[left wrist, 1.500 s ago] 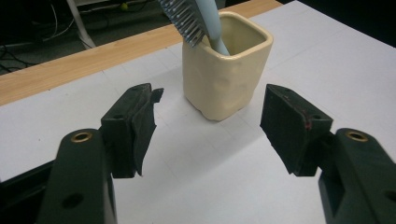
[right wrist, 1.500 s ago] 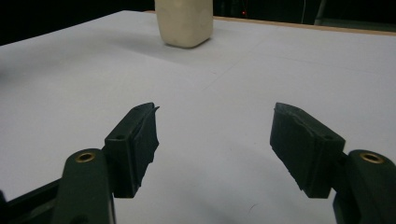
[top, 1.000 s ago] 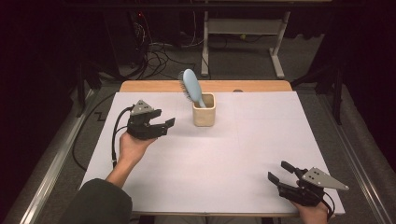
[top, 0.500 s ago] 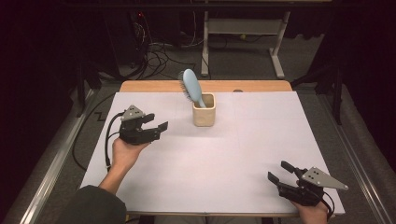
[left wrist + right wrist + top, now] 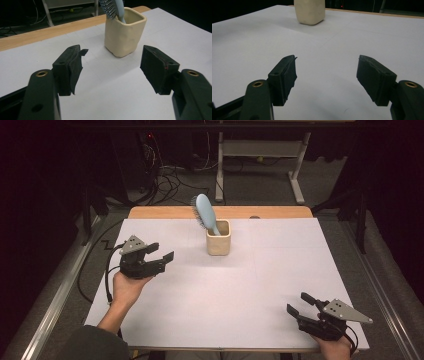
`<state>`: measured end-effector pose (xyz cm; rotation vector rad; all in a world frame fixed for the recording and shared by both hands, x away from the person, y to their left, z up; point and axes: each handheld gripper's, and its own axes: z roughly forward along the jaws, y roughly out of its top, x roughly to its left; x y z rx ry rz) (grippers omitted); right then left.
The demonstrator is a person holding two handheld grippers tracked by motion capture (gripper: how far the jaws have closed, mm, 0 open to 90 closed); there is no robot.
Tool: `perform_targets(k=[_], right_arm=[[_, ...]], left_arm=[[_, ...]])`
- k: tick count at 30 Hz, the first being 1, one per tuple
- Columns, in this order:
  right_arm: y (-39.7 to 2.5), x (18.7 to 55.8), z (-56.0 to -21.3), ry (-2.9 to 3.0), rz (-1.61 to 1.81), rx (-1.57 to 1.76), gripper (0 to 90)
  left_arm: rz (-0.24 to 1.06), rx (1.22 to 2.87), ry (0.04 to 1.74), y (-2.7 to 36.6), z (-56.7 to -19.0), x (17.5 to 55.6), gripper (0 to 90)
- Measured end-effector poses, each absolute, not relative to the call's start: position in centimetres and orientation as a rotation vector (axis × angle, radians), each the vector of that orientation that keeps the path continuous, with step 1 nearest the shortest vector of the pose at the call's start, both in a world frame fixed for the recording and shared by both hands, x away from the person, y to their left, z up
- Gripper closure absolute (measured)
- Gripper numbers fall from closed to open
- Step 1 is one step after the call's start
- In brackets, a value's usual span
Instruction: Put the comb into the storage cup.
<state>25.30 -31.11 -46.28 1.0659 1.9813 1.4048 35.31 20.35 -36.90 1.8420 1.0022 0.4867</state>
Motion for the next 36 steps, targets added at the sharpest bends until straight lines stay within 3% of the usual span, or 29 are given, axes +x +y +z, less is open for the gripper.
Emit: perform_targets(k=[36], right_arm=[[-31.0,25.2,-46.3,1.984,1.399,1.063,32.3]], left_arm=[[0.511,1.800,0.998,22.6,-37.7,32.1,32.8]])
